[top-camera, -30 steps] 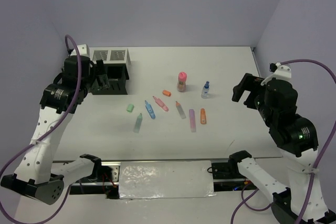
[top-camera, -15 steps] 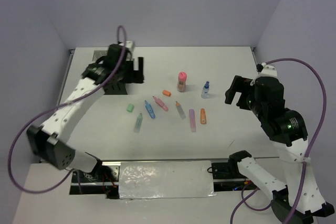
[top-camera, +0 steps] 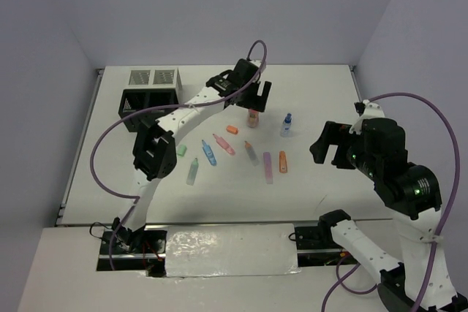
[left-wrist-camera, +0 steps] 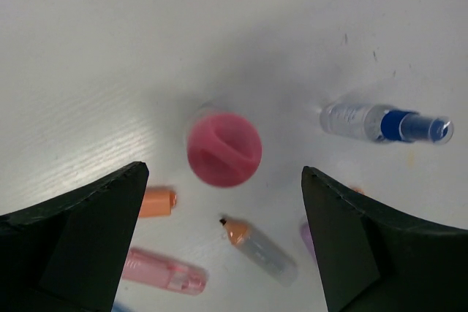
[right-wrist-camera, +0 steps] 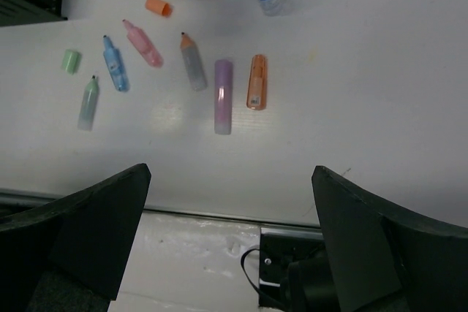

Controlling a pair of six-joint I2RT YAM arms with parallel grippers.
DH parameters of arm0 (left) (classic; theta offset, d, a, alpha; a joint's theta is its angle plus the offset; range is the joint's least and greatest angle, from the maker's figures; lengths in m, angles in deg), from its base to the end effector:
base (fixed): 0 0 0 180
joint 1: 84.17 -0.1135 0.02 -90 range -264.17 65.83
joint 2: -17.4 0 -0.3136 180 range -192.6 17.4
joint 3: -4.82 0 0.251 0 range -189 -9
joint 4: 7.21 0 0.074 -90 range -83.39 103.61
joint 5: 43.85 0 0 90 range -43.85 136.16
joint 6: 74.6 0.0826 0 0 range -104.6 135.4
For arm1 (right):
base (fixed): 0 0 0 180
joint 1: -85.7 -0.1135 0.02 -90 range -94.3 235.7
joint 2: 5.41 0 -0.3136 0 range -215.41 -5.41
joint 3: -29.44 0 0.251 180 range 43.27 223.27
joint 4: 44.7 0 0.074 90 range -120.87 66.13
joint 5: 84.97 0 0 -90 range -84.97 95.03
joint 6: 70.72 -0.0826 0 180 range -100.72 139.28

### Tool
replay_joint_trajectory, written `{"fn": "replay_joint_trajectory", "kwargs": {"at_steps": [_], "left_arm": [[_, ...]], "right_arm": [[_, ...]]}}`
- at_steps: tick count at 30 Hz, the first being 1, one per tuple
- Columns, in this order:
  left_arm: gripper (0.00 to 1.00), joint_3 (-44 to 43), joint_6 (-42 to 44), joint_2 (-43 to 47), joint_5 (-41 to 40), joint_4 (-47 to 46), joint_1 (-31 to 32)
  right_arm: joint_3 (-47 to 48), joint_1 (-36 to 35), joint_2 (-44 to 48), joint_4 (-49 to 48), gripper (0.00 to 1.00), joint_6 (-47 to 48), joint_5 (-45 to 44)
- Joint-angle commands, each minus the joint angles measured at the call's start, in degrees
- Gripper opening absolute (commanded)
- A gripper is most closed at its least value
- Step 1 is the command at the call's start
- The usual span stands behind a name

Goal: Sort the stationery into containers
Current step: Pick up the pen from the center of the board.

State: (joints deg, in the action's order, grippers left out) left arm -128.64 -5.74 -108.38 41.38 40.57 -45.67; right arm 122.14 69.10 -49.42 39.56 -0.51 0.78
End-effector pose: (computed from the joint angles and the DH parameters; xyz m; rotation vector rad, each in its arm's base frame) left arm 0.4517 -0.3505 0.3008 0.3042 2.2887 -0.4507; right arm 0.0854 0.0191 0.4290 0.1033 2.2008 0.2761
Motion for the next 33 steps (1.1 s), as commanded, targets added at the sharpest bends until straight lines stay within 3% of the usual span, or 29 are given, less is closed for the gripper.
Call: {"fn": "replay_joint_trajectory", "kwargs": {"at_steps": [1, 6, 10, 14, 19, 22, 25, 26, 28, 29, 31, 32, 33], "left_arm": [[0.99, -5.17, 0.05, -1.23, 1.96, -3.63, -0.45], [0.99, -0.26, 0.32, -1.05, 1.79, -8.2, 0.43], [0.99, -1.91, 1.02, -4.29, -0.06, -7.69, 0.52], [0.94, -5.43, 1.2, -7.37, -0.58, -5.31, 0.52], [0.91, -0.61, 1.28, -5.18, -1.29, -7.58, 0.52], [0.76, -1.9, 1.37, -6.4, -1.03, -8.3, 0.52], [0.67, -4.55, 1.37, -7.9, 0.03, -6.97, 0.52], [0.54, -5.16, 1.37, -8.25, 0.2, -7.06, 0.61], [0.39, -5.61, 1.46, -8.34, 0.47, -7.24, 0.52], [0.25, -6.48, 1.46, -8.52, 0.56, -6.89, 0.61], [0.14, -7.45, 1.28, -8.52, 0.38, -5.83, 0.52], [0.01, -7.98, 1.28, -7.91, 0.47, -5.66, 0.52], [0.0, -8.16, 1.37, -7.47, 0.47, -5.74, 0.52]], "right_arm": [[2.25, 0.16, 0.76, 3.21, 1.0, 1.07, 3.99], [2.25, 0.17, 1.03, 4.8, 1.0, 1.95, 1.88], [2.95, 0.16, 0.51, 5.41, 1.0, 1.86, 1.88], [3.83, 0.16, -0.02, 5.94, 1.0, 1.77, 1.88], [3.57, 0.16, 0.06, 5.51, 1.0, 1.6, 1.53], [3.74, 0.16, -0.29, 5.59, 1.0, 1.69, 1.53], [4.71, 0.25, -0.9, 6.56, 1.0, 2.21, 0.56], [5.15, 0.17, -0.99, 6.56, 1.0, 2.3, 0.47], [5.33, 0.25, -1.34, 6.56, 1.0, 2.48, 0.3], [5.5, 0.17, -1.52, 6.47, 1.0, 2.48, 0.3], [5.59, 0.17, -1.61, 5.94, 1.0, 2.56, 0.3], [5.42, 0.16, -1.69, 5.77, 1.0, 2.56, 0.21], [5.33, 0.25, -1.69, 5.25, 1.0, 2.56, 0.21]]}}
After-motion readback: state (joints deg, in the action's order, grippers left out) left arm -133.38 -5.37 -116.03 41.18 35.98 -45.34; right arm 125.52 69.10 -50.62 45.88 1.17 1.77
